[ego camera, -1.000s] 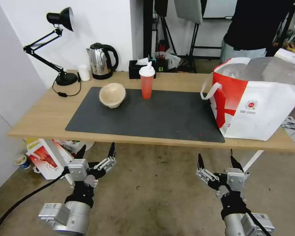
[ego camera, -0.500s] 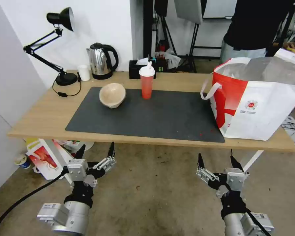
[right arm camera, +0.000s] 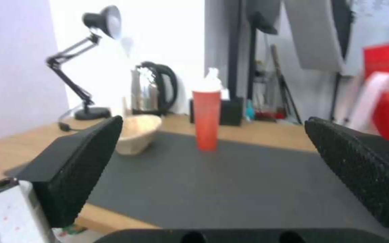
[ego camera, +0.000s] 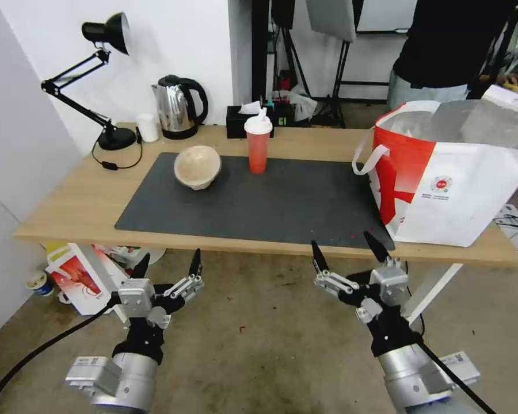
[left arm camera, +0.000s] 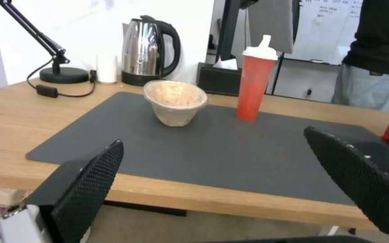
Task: Pick up the trash from the table and place it into the takeout bag.
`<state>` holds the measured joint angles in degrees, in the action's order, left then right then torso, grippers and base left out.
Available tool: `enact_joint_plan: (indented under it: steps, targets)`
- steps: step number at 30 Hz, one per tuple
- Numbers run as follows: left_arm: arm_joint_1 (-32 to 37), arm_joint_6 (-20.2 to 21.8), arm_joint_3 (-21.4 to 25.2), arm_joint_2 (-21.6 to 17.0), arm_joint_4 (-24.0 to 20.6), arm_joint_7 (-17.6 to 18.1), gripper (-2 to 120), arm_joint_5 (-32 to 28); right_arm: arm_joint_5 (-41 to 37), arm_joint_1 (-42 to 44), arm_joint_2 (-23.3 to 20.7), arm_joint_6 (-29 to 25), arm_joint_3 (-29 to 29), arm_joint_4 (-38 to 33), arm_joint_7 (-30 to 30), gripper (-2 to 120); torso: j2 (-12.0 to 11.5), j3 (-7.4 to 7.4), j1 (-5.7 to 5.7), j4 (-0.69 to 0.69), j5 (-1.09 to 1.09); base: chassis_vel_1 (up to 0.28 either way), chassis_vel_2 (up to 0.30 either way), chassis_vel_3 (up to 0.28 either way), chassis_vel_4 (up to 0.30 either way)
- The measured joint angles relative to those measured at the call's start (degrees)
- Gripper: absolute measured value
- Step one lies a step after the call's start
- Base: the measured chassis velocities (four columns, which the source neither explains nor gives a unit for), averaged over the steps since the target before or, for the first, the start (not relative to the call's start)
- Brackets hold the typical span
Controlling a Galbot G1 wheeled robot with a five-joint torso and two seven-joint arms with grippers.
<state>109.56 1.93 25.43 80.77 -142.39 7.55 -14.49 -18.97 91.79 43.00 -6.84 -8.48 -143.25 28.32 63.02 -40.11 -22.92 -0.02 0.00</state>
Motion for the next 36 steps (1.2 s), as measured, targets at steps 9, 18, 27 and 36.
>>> enact_joint_plan:
  steps: [9,18,27,36]
  targets:
    - [-0.19,0.0,0.14,0.18,-0.03,0.23,100,0.0,-22.99,-13.7,-4.76,0.29,-0.39,0.0,-9.0,100,0.0,-0.01,0.0,0.04,0.0,0.0,0.0,0.0,0.0]
    - [-0.72,0.11,0.62,0.3,0.49,0.3,100,-0.34,-37.43,-33.09,-6.63,5.87,4.14,6.85,-17.31,100,0.0,-0.01,0.0,0.01,-0.01,0.0,0.0,0.0,0.0]
    - [-1.16,0.1,0.97,0.44,0.91,0.23,100,-0.76,-40.42,-51.9,-0.89,13.72,15.07,17.77,-14.53,100,0.0,-0.01,0.0,0.03,0.01,0.0,0.0,0.0,0.0]
    - [-1.91,0.34,1.43,0.7,1.4,0.42,100,-1.35,-38.63,-62.5,3.62,24.02,21.02,26.13,-10.69,100,-0.01,-0.01,0.0,0.02,-0.01,0.0,0.0,0.0,0.0]
